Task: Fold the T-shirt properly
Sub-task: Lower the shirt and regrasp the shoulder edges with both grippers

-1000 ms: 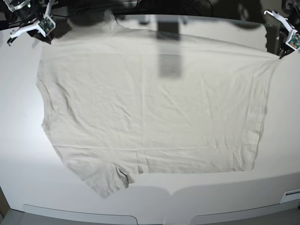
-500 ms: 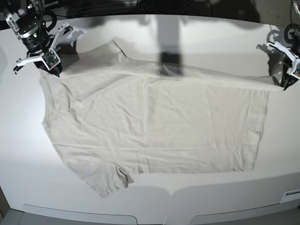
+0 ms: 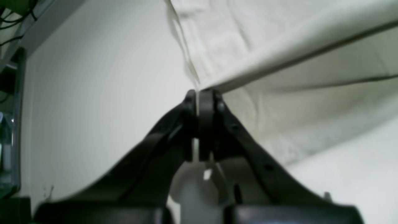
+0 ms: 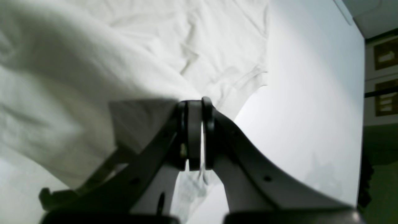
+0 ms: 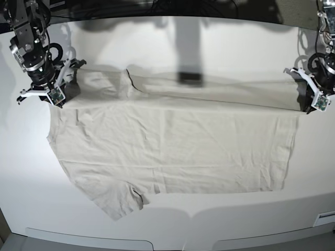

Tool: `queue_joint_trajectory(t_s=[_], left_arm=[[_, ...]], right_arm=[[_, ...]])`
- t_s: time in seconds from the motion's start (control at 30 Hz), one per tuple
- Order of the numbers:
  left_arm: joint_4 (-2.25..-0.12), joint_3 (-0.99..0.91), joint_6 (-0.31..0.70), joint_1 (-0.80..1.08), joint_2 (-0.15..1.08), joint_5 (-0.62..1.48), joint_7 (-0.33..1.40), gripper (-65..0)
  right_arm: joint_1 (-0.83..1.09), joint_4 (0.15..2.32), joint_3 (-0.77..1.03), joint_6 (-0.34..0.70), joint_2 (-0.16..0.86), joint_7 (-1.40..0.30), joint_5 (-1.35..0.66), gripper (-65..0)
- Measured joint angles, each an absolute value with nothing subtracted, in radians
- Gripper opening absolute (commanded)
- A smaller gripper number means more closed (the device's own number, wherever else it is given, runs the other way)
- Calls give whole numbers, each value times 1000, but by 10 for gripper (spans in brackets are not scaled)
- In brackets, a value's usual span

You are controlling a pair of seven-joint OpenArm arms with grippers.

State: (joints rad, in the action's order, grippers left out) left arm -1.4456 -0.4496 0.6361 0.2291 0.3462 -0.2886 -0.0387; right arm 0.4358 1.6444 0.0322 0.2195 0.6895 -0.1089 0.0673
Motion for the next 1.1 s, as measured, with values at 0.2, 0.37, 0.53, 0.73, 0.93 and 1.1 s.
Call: queue_joint_trajectory(t_s=[0.2, 0.37, 0.53, 0.73, 0.93, 1.1], left_arm=[[-1414, -450, 636, 198, 345, -375, -23, -650], [-1362, -450, 635, 148, 347, -381, -44, -650], [-1296, -450, 636, 134, 345, -393, -44, -650], [-1295, -450, 635, 126, 346, -392, -52, -527], [-1295, -450, 633, 116, 361, -393, -52, -456], [-1295, -450, 628, 110, 401, -392, -21, -456]], right_arm=[[395, 1583, 15, 214, 690, -109, 72, -650], [352, 1552, -66, 215, 689, -109, 72, -650], [287, 1498, -136, 214, 690, -110, 75, -650], [269, 1485, -145, 214, 690, -113, 76, -650], [269, 1485, -145, 214, 690, -113, 75, -650], [269, 1485, -145, 214, 690, -113, 75, -650]])
